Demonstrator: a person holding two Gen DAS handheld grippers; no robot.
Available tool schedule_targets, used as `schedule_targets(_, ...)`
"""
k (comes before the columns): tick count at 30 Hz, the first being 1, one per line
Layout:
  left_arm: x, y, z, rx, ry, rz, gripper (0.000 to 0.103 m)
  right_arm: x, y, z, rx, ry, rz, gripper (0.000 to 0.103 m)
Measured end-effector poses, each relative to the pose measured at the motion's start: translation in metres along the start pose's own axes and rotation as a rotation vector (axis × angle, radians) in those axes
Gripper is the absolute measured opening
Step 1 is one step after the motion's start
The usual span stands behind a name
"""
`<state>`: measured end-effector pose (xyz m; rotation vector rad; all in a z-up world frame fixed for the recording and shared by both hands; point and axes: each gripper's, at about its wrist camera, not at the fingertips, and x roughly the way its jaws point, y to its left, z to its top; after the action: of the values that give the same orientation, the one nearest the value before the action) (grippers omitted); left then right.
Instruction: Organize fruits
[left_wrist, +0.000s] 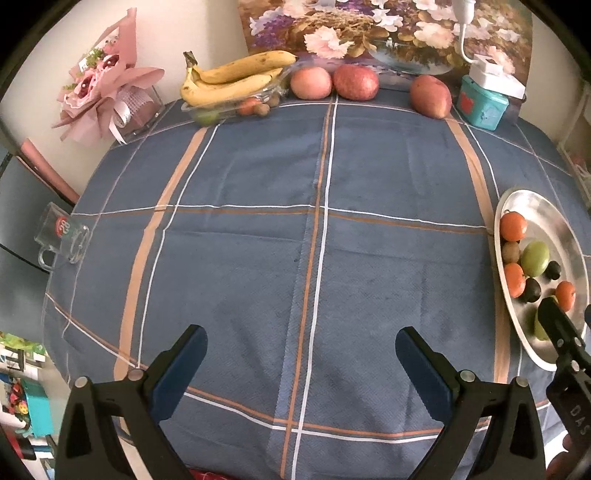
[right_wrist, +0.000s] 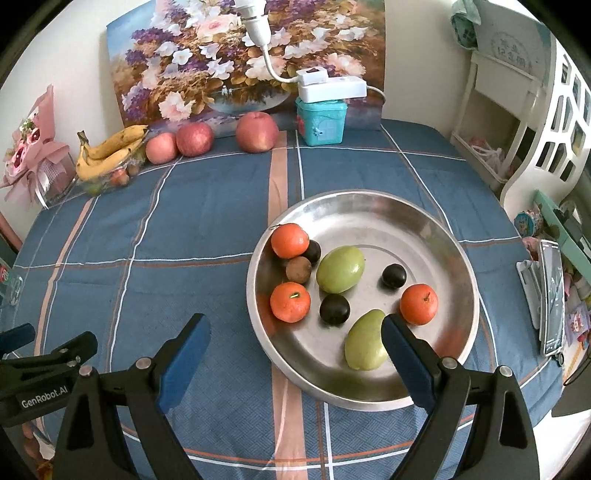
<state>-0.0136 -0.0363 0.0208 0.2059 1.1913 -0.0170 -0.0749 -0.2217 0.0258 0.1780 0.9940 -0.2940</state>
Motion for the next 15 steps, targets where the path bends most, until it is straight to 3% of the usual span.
schedule_targets(15, 0.0015, -0.0023, -0.0018, -0.005, 0.012, 0.008, 0.103, 0.0023, 0.0029, -0.0015, -0.004, 0.01, -0.004, 0.094)
